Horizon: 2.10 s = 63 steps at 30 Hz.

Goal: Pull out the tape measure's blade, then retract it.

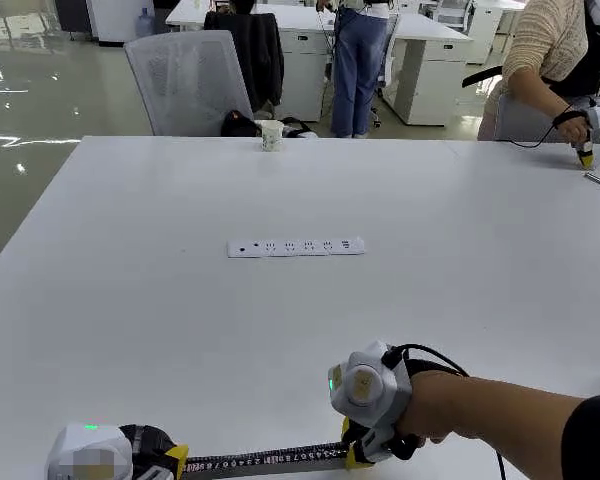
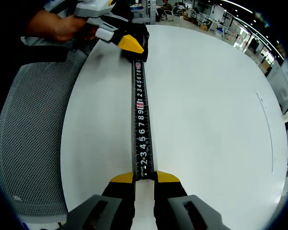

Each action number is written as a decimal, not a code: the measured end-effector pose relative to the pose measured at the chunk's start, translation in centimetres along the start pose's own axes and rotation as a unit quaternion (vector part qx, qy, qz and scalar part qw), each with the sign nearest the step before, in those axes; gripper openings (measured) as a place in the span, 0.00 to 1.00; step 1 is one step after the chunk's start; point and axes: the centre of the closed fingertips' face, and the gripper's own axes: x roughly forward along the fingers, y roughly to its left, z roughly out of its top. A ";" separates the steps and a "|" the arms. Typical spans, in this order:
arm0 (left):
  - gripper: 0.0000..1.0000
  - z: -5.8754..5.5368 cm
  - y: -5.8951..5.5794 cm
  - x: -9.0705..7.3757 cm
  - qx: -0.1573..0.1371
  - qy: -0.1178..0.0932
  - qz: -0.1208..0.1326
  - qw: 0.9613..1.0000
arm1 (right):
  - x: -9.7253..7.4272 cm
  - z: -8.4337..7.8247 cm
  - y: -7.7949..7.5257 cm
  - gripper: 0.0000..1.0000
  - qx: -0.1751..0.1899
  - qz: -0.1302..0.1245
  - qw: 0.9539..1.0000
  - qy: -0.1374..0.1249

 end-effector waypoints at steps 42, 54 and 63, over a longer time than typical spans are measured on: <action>0.61 -0.1 0.2 0.0 0.003 0.007 -0.006 1.000 | 0.4 1.2 0.0 0.11 0.011 -0.004 1.000 -0.007; 0.61 -0.1 0.2 0.1 0.004 0.008 -0.008 1.000 | 0.5 1.7 -0.1 0.11 0.011 -0.005 1.000 -0.010; 0.61 -0.1 0.2 0.1 0.004 0.009 -0.009 1.000 | 0.6 1.9 -0.1 0.11 0.011 -0.005 1.000 -0.012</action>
